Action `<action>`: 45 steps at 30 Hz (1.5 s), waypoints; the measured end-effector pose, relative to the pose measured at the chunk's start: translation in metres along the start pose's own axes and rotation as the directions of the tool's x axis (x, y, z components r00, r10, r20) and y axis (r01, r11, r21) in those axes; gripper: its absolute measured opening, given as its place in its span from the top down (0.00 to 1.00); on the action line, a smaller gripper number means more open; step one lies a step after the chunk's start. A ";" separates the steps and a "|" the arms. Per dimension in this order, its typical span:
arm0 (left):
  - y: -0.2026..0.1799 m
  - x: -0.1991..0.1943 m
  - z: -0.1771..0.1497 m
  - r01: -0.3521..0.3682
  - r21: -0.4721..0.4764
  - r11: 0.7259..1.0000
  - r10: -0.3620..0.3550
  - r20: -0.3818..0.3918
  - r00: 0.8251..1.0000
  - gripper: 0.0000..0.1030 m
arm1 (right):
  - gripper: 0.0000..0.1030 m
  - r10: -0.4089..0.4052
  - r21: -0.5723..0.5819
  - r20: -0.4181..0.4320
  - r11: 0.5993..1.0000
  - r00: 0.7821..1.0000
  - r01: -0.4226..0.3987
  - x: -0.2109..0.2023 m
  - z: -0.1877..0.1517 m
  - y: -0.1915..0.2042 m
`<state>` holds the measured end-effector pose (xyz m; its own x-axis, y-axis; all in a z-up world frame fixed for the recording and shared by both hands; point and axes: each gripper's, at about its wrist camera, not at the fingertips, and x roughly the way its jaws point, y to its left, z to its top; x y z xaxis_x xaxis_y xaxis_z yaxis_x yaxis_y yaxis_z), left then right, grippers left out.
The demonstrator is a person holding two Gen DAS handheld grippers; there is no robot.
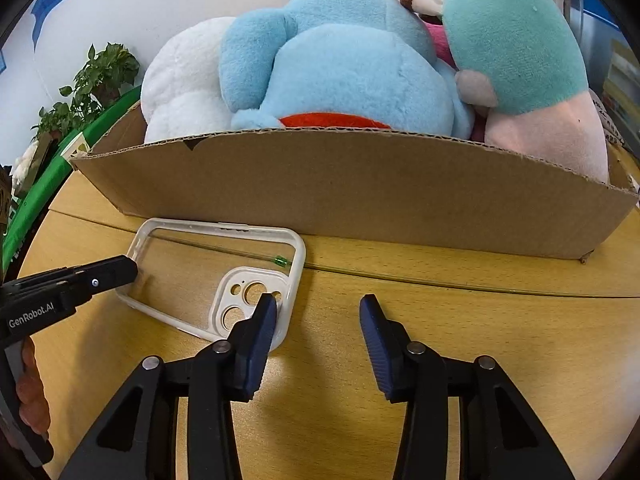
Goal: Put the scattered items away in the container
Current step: 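Move the right tool to the clear phone case on the table, then pinch the phone case frame edge with the right gripper and lift it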
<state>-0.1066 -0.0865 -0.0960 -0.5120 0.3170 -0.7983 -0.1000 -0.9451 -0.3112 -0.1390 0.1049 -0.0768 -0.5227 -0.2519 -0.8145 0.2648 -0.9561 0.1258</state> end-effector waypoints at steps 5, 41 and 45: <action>0.001 0.002 -0.006 0.013 -0.002 1.000 -0.013 -0.004 1.000 0.93 | 0.68 0.012 -0.017 0.000 1.000 1.000 -0.012 0.000 -0.001 0.003; -0.047 -0.054 0.003 0.041 0.075 0.996 -0.048 0.091 0.995 0.93 | 0.93 -0.011 -0.017 0.097 1.000 0.995 0.013 -0.053 -0.002 -0.010; -0.069 -0.090 0.021 0.058 0.125 0.990 -0.080 0.176 0.981 0.92 | 0.93 -0.031 -0.032 0.211 0.999 0.977 0.038 -0.097 0.021 -0.005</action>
<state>-0.0717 -0.0515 0.0086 -0.6446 0.3727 -0.6676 -0.2358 -0.9275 -0.2902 -0.1066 0.1309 0.0130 -0.6899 -0.2486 -0.6799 0.2707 -0.9596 0.0761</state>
